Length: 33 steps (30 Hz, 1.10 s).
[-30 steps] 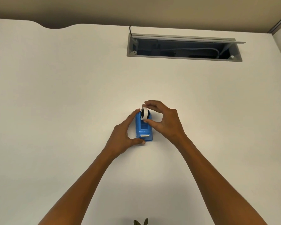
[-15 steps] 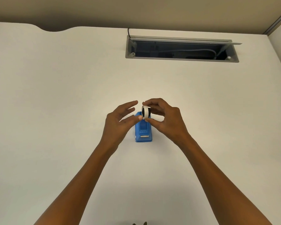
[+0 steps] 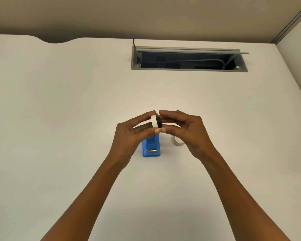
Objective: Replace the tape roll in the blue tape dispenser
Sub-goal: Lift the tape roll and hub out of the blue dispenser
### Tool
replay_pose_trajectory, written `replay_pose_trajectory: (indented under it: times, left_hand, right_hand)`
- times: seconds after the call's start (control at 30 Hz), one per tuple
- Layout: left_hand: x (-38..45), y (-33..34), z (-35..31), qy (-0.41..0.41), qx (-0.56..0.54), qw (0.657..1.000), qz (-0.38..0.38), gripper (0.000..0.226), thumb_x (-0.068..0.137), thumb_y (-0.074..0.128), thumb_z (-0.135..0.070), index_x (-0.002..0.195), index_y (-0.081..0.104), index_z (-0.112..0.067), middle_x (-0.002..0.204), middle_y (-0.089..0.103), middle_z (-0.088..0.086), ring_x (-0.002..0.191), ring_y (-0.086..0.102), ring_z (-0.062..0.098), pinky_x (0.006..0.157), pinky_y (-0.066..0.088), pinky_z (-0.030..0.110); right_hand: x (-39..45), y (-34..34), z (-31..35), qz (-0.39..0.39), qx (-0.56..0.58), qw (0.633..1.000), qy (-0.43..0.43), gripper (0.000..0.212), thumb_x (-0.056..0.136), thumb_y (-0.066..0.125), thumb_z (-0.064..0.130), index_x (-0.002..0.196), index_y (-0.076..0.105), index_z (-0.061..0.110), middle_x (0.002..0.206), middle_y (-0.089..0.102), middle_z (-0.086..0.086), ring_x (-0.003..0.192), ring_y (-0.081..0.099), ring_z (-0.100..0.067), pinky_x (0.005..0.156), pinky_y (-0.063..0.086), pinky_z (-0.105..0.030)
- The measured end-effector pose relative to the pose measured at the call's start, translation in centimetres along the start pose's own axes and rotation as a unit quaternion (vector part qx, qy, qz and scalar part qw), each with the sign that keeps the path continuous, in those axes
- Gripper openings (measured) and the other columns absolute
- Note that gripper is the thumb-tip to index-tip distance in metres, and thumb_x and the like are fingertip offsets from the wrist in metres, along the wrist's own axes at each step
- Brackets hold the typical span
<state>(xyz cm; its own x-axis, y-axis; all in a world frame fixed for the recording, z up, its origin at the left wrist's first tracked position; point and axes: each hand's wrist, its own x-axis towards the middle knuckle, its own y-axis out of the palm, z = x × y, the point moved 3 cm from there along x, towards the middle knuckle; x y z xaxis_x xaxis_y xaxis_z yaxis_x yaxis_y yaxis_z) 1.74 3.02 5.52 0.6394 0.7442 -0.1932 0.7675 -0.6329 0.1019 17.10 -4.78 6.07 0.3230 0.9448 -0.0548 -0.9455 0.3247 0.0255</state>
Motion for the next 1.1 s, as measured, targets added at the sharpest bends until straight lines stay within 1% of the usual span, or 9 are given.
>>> replay_pose_trajectory:
  times: [0.2,0.33,0.43,0.63,0.77,0.87,0.97,1.03,1.1]
  left_hand:
    - [0.3,0.2,-0.6,0.001,0.014,1.0,0.01,0.046,0.068,0.08,-0.018,0.111,0.068,-0.029,0.104,0.074,-0.006,0.1,0.068,0.011,0.088,0.049,0.013]
    - [0.6,0.1,-0.8,0.002,0.016,1.0,0.01,0.044,0.068,0.078,-0.018,0.111,0.068,-0.024,0.103,0.074,-0.009,0.098,0.069,0.01,0.078,0.05,0.01]
    - [0.9,0.0,-1.0,0.004,0.016,1.0,0.019,0.041,0.071,0.077,-0.013,0.109,0.069,-0.024,0.102,0.074,-0.009,0.097,0.069,0.012,0.078,0.05,0.011]
    - [1.4,-0.2,-1.2,0.004,0.02,0.999,0.028,0.042,0.066,0.077,-0.025,0.108,0.069,-0.025,0.103,0.074,-0.006,0.097,0.07,0.016,0.091,0.052,0.023]
    - [1.9,-0.3,-1.2,-0.017,0.014,0.999,0.045,0.039,0.07,0.076,-0.019,0.108,0.069,-0.021,0.102,0.075,0.0,0.096,0.07,0.02,0.085,0.056,0.027]
    - [2.4,-1.1,-0.9,-0.045,-0.005,0.999,0.024,0.035,0.07,0.077,-0.02,0.105,0.071,-0.017,0.1,0.075,0.005,0.092,0.071,0.023,0.076,0.057,0.026]
    - [3.4,-2.5,-0.7,-0.023,0.104,0.994,-0.01,0.037,0.068,0.081,-0.018,0.102,0.071,-0.028,0.104,0.073,-0.004,0.092,0.069,0.009,0.08,0.053,0.02]
    - [4.8,-2.9,-0.4,0.001,0.17,0.985,-0.03,0.041,0.067,0.082,-0.019,0.103,0.068,-0.033,0.102,0.069,-0.017,0.089,0.066,-0.003,0.074,0.05,0.01]
    - [6.5,-3.0,0.4,0.008,0.22,0.974,-0.056,0.043,0.067,0.082,-0.017,0.103,0.063,-0.029,0.099,0.066,-0.017,0.085,0.064,-0.004,0.07,0.049,0.006]
  right_hand:
    - [0.1,0.0,0.2,-0.021,-0.02,1.0,-0.002,0.027,0.073,0.074,0.003,0.094,0.075,0.02,0.093,0.076,0.002,0.092,0.071,-0.015,0.08,0.053,-0.017]
    - [0.0,0.5,-0.1,-0.037,-0.051,0.998,-0.012,0.023,0.078,0.07,0.005,0.095,0.074,0.02,0.093,0.076,0.002,0.093,0.07,-0.014,0.085,0.053,-0.021]
    - [0.0,0.7,-0.3,-0.048,-0.056,0.997,-0.019,0.02,0.081,0.069,0.006,0.097,0.073,0.018,0.092,0.075,0.002,0.094,0.069,-0.014,0.088,0.054,-0.026]
    - [0.0,0.9,0.0,-0.062,-0.05,0.996,-0.034,0.021,0.083,0.067,0.004,0.096,0.072,0.019,0.086,0.074,0.009,0.09,0.068,-0.011,0.083,0.051,-0.016]
    - [0.0,0.9,0.5,-0.063,-0.051,0.996,-0.049,0.029,0.081,0.066,0.004,0.092,0.072,0.03,0.086,0.074,0.013,0.09,0.068,-0.008,0.084,0.049,-0.013]
    - [0.0,-0.1,0.5,-0.111,-0.027,0.992,-0.044,0.036,0.076,0.071,0.003,0.089,0.072,0.036,0.087,0.075,0.019,0.091,0.068,-0.004,0.084,0.049,-0.012]
    - [0.1,-1.2,0.0,-0.142,-0.001,0.99,-0.01,0.035,0.074,0.075,0.001,0.093,0.074,0.03,0.089,0.076,0.012,0.089,0.07,-0.01,0.082,0.053,-0.017]
    - [0.0,-1.1,-0.4,-0.128,-0.011,0.992,0.009,0.037,0.074,0.077,0.002,0.098,0.072,0.029,0.089,0.074,0.008,0.084,0.068,-0.012,0.079,0.054,-0.02]
    - [-0.1,-0.6,-0.8,-0.117,-0.023,0.993,0.019,0.037,0.074,0.077,0.005,0.101,0.072,0.03,0.091,0.071,0.007,0.084,0.067,-0.016,0.081,0.055,-0.022]
